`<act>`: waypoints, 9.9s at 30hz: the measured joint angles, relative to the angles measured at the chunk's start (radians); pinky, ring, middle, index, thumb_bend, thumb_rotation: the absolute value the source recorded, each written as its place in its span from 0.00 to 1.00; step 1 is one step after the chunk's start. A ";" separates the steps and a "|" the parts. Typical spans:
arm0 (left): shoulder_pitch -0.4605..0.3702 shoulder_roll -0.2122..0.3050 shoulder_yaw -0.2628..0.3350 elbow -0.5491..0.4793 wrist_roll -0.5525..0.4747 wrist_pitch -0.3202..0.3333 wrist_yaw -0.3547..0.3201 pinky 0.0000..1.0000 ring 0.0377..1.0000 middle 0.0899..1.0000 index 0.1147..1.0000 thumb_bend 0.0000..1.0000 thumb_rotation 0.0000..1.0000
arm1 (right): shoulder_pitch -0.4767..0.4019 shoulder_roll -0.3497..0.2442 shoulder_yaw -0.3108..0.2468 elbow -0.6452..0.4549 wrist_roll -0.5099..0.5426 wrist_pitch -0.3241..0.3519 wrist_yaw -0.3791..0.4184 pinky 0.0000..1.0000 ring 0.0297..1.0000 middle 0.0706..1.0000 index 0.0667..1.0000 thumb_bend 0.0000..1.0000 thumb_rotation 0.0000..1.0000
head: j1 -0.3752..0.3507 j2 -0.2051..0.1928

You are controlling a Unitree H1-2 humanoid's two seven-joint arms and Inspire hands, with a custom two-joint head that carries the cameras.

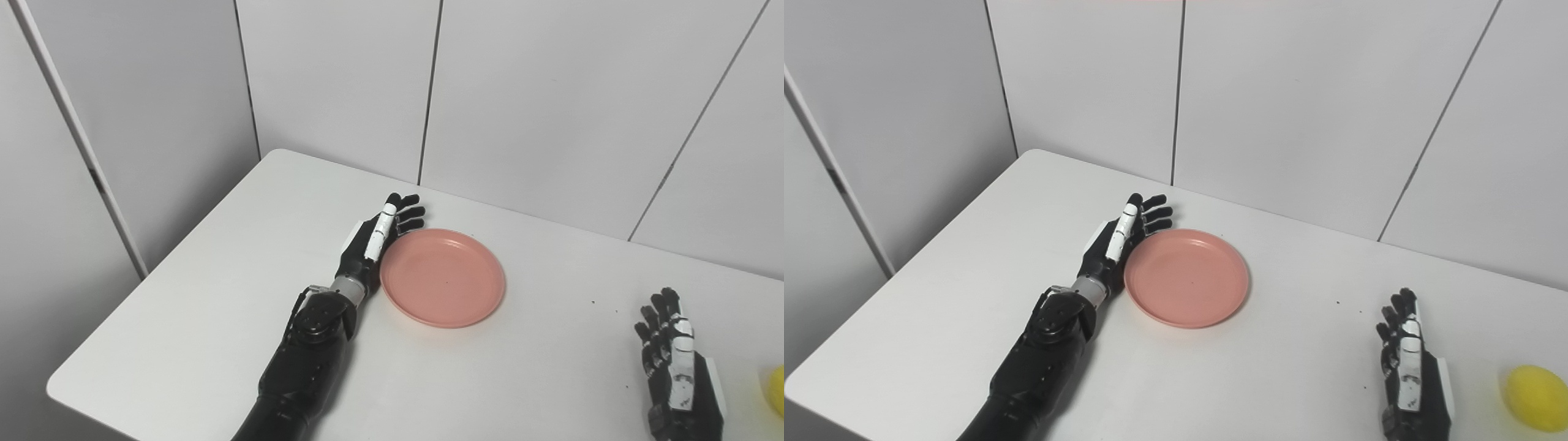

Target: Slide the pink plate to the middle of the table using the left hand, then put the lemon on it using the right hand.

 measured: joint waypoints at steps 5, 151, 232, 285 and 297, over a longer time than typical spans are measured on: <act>0.003 -0.006 -0.010 -0.007 0.004 0.001 -0.003 0.82 0.82 0.80 0.78 0.65 1.00 | -0.002 0.017 0.008 -0.001 -0.008 0.000 0.001 1.00 1.00 1.00 1.00 0.72 1.00 | -0.049 0.015; 0.125 -0.112 -0.121 -0.139 0.234 -0.085 0.049 0.99 0.99 0.98 0.98 0.59 1.00 | 0.006 -0.125 -0.124 -0.258 -0.819 0.477 -0.322 0.63 0.81 0.92 0.91 0.84 0.35 | -0.715 0.146; 0.170 -0.122 -0.135 -0.208 0.214 -0.044 0.028 0.98 0.99 0.99 1.00 0.56 1.00 | -0.039 -0.068 0.098 -0.203 -0.740 0.305 -0.538 0.20 0.27 0.42 0.48 0.53 0.00 | -0.563 0.176; 0.182 -0.200 -0.171 -0.211 0.257 -0.032 0.089 1.00 1.00 1.00 1.00 0.50 1.00 | -0.125 -0.024 0.395 -0.002 -0.849 0.118 -0.265 0.13 0.18 0.43 0.45 0.53 0.00 | -0.282 0.176; 0.182 -0.201 -0.170 -0.211 0.255 -0.031 0.089 1.00 1.00 1.00 1.00 0.50 1.00 | -0.125 -0.035 0.396 0.001 -0.872 0.110 -0.263 0.60 0.66 0.67 0.46 0.51 0.13 | -0.287 0.178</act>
